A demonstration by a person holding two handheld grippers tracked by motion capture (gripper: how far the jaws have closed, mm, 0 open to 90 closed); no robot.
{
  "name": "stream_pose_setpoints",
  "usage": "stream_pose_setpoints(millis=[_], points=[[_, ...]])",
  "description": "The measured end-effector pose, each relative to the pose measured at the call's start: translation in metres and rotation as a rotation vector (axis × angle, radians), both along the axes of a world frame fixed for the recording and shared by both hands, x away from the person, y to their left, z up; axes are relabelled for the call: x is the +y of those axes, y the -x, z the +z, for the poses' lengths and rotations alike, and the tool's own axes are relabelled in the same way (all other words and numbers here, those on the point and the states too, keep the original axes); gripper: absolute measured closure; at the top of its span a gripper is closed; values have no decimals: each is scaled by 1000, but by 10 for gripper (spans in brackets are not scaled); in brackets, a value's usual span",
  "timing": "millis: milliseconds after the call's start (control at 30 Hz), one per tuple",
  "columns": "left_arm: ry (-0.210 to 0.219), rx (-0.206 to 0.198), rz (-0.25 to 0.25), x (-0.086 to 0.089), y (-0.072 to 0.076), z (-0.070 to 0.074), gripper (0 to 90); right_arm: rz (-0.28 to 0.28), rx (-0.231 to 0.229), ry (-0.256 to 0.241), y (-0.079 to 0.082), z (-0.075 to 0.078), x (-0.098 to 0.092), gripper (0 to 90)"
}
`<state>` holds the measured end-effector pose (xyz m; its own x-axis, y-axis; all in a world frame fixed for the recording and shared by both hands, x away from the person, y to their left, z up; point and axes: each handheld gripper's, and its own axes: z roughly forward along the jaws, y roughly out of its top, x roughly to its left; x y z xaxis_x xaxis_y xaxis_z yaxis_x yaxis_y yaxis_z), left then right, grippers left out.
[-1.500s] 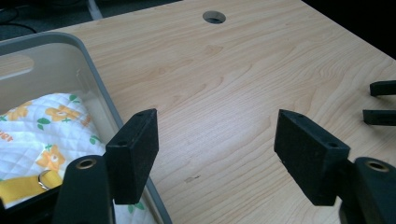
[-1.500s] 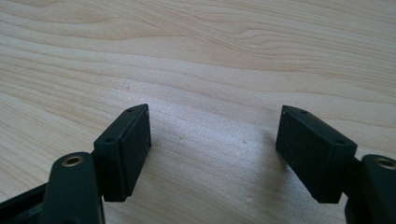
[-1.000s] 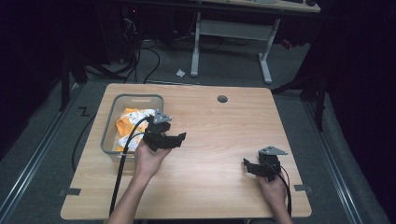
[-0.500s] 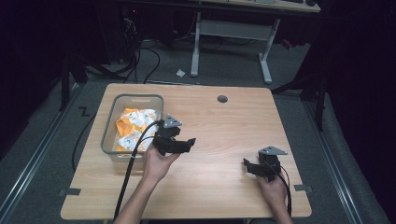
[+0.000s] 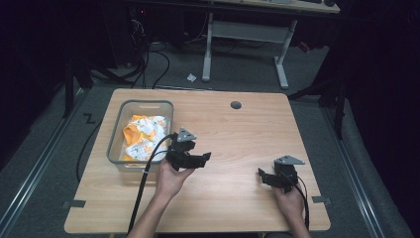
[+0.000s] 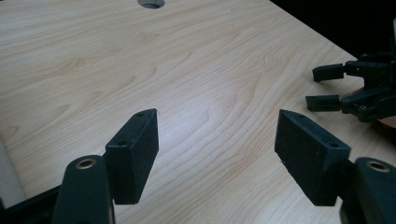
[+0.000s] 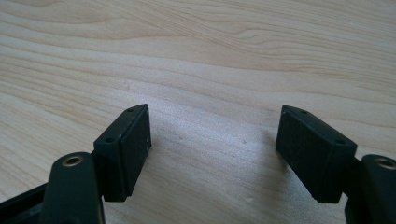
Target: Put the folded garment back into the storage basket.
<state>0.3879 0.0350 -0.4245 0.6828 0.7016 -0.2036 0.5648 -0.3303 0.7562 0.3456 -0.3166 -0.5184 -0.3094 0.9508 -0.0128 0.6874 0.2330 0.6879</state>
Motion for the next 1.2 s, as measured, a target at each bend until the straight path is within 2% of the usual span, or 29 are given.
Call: stream_pose_setpoints(millis=[167, 433, 500, 633, 933, 967, 1000, 1067, 1100, 1200], points=[[-23, 6, 2, -3, 3, -9, 308, -3, 1, -2, 0, 0, 0, 267], [-70, 24, 11, -9, 8, -32, 309, -3, 2, -2, 0, 0, 0, 267], [-101, 20, 15, -13, 9, -40, 310, -4, 3, -3, 0, 0, 0, 267], [-194, -2, 22, -18, 9, -55, 314, -4, 2, -3, 0, 0, 0, 267], [-278, 16, 42, -23, 7, -86, 319, -4, 2, -3, 0, 0, 0, 267], [-244, 8, 38, -22, 7, -91, 308, -4, 2, -3, 0, 0, 0, 267], [-244, 8, 38, -22, 7, -91, 305, -4, 2, -3, 0, 0, 0, 267], [-205, -12, 56, -19, 8, -95, 297, 0, 0, -2, 0, 0, 0, 267], [-169, -55, 71, -17, 12, -101, 281, -1, 1, -1, 0, 0, 0, 267], [-168, -51, 77, -16, 13, -101, 276, -1, 1, -1, 0, 0, 0, 267]])
